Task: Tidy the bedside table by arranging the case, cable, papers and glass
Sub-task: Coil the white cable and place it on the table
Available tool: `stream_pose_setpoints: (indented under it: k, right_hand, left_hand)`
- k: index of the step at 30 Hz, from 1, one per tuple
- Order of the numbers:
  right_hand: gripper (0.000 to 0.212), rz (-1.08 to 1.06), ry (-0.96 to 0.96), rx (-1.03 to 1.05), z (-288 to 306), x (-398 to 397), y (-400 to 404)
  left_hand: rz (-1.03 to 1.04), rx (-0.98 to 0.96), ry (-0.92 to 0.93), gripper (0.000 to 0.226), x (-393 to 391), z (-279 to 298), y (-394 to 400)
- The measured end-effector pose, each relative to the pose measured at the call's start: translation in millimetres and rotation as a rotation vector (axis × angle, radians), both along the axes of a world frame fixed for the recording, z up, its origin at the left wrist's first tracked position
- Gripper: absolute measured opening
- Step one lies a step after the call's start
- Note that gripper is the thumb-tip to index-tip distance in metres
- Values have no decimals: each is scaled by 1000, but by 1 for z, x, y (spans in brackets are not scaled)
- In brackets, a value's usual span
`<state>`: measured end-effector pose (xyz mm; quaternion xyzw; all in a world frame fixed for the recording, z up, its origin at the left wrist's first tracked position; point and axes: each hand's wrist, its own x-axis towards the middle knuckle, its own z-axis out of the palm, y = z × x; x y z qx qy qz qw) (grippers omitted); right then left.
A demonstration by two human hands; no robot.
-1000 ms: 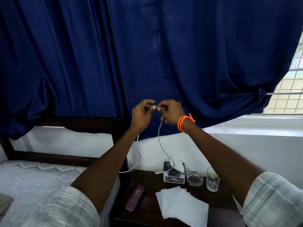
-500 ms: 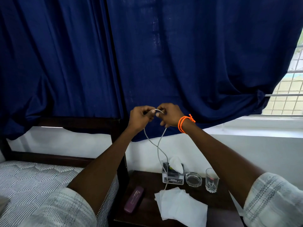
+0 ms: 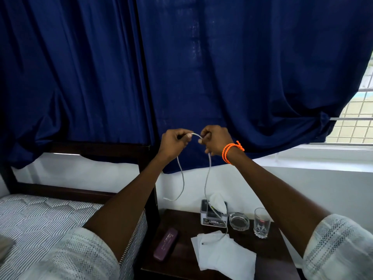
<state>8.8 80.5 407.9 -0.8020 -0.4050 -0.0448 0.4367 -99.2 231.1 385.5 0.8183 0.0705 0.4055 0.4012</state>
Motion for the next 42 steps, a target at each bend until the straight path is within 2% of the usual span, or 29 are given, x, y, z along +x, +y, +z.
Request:
stream_pose_setpoints:
  k: [3, 7, 11, 15, 17, 22, 25, 29, 32, 34, 35, 38, 42]
  right_hand:
    - [8, 29, -65, -10, 0, -8, 5]
    - [15, -45, -105, 73, 6, -5, 5]
    - [12, -84, -89, 89, 9, 3, -1]
    - [11, 23, -5, 82, 2, -1, 0]
    - [9, 55, -27, 80, 0, -5, 3]
    - [20, -51, -79, 152, 3, -2, 5]
    - [19, -111, -78, 164, 6, 5, 0]
    - [19, -93, 10, 97, 1, 6, -2]
    - [27, 18, 138, 108, -6, -2, 3]
    - [21, 51, 128, 126, -8, -5, 6]
    - [16, 44, 102, 136, -8, -6, 7]
    - [13, -25, 69, 200, -3, -2, 6]
    - [18, -103, 128, 301, 7, 10, -1]
  left_hand:
    - [-29, 90, 12, 10, 4, 9, -7]
    - [35, -26, -28, 23, 2, 1, -6]
    - [31, -100, 4, 14, -3, -12, 2]
    - [65, -18, -4, 11, 0, -2, -2]
    - [60, -7, -24, 12, 2, 5, -6]
    - [38, -86, -28, 13, 3, -5, -7]
    - [-14, -195, -15, 11, 0, -18, -4]
    - [-12, -249, -65, 9, 1, -13, -5]
    - [19, -161, -41, 12, 9, -2, -10]
    - [23, -99, -14, 8, 14, 2, -14]
    - [17, -100, -11, 5, 16, 3, -16]
    - [21, -135, -1, 20, 16, 2, -16]
    - [-34, -195, 26, 6, 9, -11, -8]
